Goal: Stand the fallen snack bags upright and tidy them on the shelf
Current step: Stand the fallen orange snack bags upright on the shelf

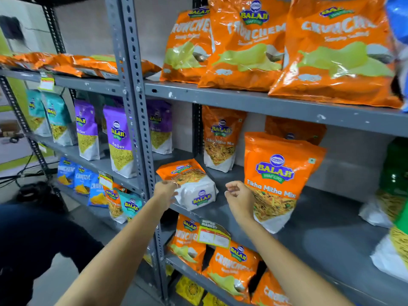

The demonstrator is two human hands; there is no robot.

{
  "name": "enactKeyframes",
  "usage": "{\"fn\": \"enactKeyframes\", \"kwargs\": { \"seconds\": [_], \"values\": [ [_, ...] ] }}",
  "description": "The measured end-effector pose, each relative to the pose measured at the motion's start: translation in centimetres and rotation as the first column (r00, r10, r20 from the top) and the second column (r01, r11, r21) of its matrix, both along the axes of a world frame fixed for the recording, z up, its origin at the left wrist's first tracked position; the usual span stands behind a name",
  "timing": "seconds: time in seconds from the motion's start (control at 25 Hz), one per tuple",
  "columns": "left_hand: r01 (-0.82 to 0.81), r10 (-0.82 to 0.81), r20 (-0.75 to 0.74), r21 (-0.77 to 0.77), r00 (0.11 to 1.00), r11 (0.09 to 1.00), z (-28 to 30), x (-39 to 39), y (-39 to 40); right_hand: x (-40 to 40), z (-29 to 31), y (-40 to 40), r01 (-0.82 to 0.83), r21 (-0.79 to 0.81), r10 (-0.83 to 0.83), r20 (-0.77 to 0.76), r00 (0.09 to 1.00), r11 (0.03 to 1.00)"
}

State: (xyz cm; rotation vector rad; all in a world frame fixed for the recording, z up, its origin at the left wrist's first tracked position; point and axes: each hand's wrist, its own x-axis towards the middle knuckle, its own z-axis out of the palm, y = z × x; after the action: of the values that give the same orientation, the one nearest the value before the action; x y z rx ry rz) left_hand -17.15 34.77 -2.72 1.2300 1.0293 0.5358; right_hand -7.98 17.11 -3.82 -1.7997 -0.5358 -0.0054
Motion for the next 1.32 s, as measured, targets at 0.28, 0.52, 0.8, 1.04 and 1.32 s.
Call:
{"fn": "enactKeyframes", "kwargs": {
  "seconds": [0.28, 0.52, 0.8, 1.04, 1.32],
  "values": [
    [0.241, -0.287, -0.158, -0.259, 0.945, 0.935, -1.7, 1.2, 5.4, 3.8, -1.4, 8.7, 0.019, -0.157, -0.067, -0.309, 0.949, 0.987],
    [0.385, -0.437, -0.05, -0.393, 0.898, 0.835, -2.7, 3.9, 6.8, 6.0, -3.1, 11.5, -0.056, -0.143, -0.048, -0.635, 0.771, 0.988],
    [0.422, -0.452, 0.012, -0.383, 0.892, 0.822, -3.3, 4.5, 7.0, 7.0, -3.0, 11.1, -0.175, -0.145, 0.018, -0.719, 0.694, 0.974],
    [0.327, -0.324, 0.042, -0.156, 0.945, 0.932, -2.9, 2.9, 4.9, 5.7, -2.2, 9.0, -0.239, -0.083, 0.12, -0.683, 0.721, 0.967],
    [0.383, -0.377, -0.067, 0.132, 0.924, 0.914, -2.2, 1.1, 3.1, 2.6, -1.7, 4.6, -0.281, 0.042, 0.252, -0.584, 0.772, 0.959]
  ]
}}
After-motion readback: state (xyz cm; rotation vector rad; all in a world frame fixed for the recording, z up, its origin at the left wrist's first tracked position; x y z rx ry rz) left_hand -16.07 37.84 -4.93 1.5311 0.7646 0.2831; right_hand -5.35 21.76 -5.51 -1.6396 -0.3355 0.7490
